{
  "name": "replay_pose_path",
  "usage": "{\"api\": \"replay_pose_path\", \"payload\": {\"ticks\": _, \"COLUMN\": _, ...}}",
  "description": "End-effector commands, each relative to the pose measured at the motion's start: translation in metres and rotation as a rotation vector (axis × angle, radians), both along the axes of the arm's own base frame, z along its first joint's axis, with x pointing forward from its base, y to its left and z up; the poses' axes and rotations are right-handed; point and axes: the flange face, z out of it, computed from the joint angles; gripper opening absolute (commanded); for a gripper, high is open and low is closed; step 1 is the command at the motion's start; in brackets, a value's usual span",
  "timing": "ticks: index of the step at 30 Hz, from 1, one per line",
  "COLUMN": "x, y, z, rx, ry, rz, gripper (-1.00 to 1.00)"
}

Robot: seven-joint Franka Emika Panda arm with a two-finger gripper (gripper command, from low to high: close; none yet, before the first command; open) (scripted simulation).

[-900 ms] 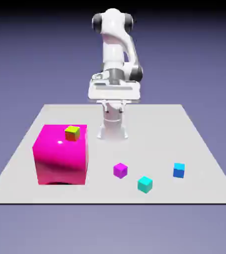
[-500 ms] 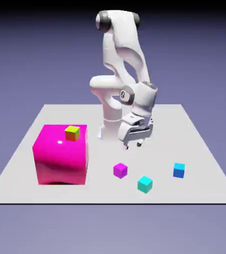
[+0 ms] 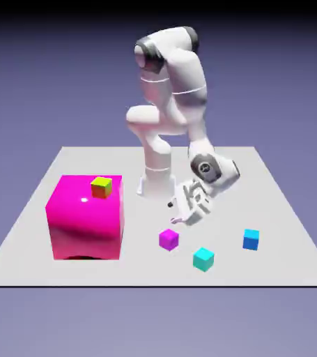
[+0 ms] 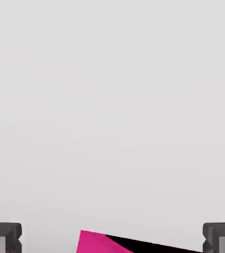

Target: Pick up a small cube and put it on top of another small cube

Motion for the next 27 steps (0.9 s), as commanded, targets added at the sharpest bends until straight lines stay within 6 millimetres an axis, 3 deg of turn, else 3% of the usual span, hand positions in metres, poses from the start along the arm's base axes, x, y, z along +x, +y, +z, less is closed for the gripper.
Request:
{"api": "replay_pose_path", "payload": {"ticks": 1, "x": -0.004, "y": 0.003, "z": -0.003, "rx": -0.019, "ry": 0.014, "rz": 0.061, "gripper": 0.00}}
{"api": "replay_pose_path", "payload": {"ticks": 7, "x": -0.020, "y": 0.030, "z": -0.009, "rx": -0.079, "ry": 0.023, "rz": 0.410, "gripper": 0.00}}
{"api": "replay_pose_path", "payload": {"ticks": 12, "x": -0.021, "y": 0.062, "z": -0.002, "rx": -0.065, "ry": -0.072, "rz": 0.639, "gripper": 0.00}}
{"api": "replay_pose_path", "payload": {"ticks": 18, "x": 0.026, "y": 0.003, "z": -0.007, "rx": -0.068, "ry": -0.272, "rz": 0.537, "gripper": 0.00}}
{"api": "replay_pose_path", "payload": {"ticks": 20, "x": 0.031, "y": -0.005, "z": -0.008, "rx": -0.068, "ry": -0.296, "rz": 0.525, "gripper": 0.00}}
{"api": "replay_pose_path", "payload": {"ticks": 26, "x": 0.064, "y": -0.036, "z": -0.048, "rx": -0.068, "ry": -0.296, "rz": 0.525, "gripper": 0.00}}
{"api": "replay_pose_path", "payload": {"ticks": 27, "x": 0.064, "y": -0.036, "z": -0.048, "rx": -0.068, "ry": -0.296, "rz": 0.525, "gripper": -1.00}}
